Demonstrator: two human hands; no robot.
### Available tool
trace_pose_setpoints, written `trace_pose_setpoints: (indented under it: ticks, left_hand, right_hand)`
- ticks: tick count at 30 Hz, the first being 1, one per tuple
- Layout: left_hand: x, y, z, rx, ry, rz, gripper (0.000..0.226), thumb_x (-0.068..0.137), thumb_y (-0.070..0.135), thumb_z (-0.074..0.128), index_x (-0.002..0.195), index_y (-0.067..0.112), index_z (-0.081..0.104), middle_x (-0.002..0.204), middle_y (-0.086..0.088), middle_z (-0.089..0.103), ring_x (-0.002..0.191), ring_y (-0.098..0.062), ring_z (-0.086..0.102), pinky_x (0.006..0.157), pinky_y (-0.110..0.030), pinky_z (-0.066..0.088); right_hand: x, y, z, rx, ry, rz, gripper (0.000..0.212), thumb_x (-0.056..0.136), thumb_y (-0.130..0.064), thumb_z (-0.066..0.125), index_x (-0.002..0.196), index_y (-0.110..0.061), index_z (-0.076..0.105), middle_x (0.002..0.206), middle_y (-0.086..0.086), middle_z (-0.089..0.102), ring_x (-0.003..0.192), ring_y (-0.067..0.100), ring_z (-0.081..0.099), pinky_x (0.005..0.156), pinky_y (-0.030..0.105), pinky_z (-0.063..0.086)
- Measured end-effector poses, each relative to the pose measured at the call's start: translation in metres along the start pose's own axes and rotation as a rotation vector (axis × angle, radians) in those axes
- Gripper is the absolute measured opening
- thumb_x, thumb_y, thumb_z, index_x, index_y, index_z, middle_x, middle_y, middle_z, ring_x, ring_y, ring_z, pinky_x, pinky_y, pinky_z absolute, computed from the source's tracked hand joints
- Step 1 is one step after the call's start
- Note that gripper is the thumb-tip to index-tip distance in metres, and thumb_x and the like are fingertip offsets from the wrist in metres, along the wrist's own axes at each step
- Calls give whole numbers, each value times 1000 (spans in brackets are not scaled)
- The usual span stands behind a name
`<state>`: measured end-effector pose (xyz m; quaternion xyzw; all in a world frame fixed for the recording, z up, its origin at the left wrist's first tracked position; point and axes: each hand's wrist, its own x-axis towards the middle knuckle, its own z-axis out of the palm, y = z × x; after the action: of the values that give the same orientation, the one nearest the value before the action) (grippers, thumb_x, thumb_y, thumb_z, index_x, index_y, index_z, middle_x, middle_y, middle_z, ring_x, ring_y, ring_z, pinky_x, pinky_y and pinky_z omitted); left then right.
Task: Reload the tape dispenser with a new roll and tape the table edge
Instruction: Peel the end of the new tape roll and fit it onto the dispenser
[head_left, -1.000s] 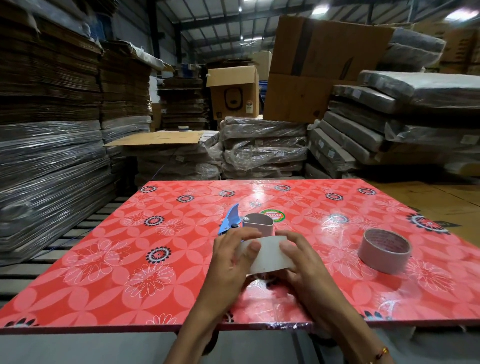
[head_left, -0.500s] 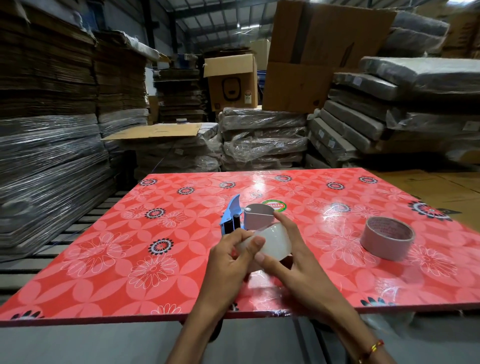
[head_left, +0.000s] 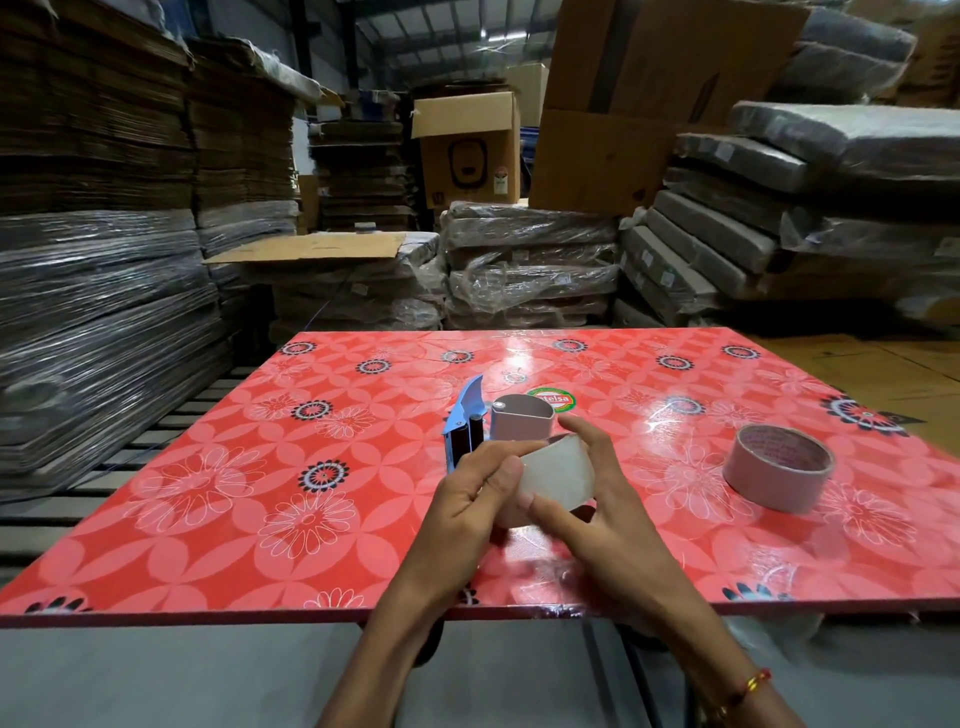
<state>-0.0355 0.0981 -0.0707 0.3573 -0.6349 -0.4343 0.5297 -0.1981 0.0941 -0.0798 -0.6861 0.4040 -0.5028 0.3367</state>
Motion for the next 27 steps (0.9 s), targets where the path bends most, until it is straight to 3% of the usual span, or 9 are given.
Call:
trace_pose_setpoints:
  ticks: [2,7,11,13,16,20,23,25,27]
  left_hand:
    - [0,-2,-1,25,22,40,29,94,29,54,118,26,70,90,14,63,76,-2,59,67,-27,50]
    - [-1,-3,0,20,149,81,25,88,27,62,110,29,74,99,8,71,82,-9,66,66,-26,52]
    - [0,-6,-2,11,180,89,24,89,30,62,110,30,74,108,3,70,103,-27,67,83,-54,58]
    - [-1,-6,-3,38,178,99,22,90,30,61,107,30,73,107,5,69,102,-25,66,86,-55,55]
    - [-1,-7,-1,128,198,152,18,90,34,62,100,25,74,106,7,71,106,-19,65,87,-55,54]
    - [-1,-11,1,271,207,240,21,90,35,63,101,22,75,109,11,72,116,-22,62,98,-52,49]
    - [-3,-11,-1,248,162,197,27,95,25,55,112,21,75,117,13,71,123,-21,59,102,-57,48]
    - [-3,-10,-2,174,147,149,31,96,21,50,116,21,74,122,13,71,124,-24,59,93,-67,50]
    - [-3,-8,-3,156,152,142,33,95,19,48,117,20,73,122,12,70,120,-26,62,84,-63,53]
  right_hand:
    - [0,0,-1,13,22,11,78,68,-55,70,139,-44,39,121,-16,59,100,0,65,81,22,56]
    - [4,5,-3,64,-21,65,74,72,-55,74,137,-47,39,116,-7,61,89,5,64,74,24,53]
    - [4,3,-7,131,-86,82,74,77,-31,77,139,-41,39,123,-9,61,88,0,68,77,20,55]
    - [3,4,-6,114,-92,78,75,76,-27,79,139,-39,39,126,-6,60,90,2,70,76,20,55]
    - [2,7,-1,33,-86,55,79,71,-31,85,136,-37,40,127,5,59,97,14,70,79,30,59]
    - [0,9,5,-72,-51,12,70,68,-43,83,126,-41,45,123,2,60,107,24,65,90,50,57]
    - [1,10,2,-46,-54,14,67,68,-43,84,124,-40,46,124,3,60,105,23,66,84,42,60]
    - [1,8,-1,9,-59,38,68,66,-46,83,123,-39,46,123,5,60,96,16,68,72,28,58]
    - [2,6,-2,27,-56,43,68,66,-48,82,124,-39,46,125,4,58,96,14,67,73,28,58]
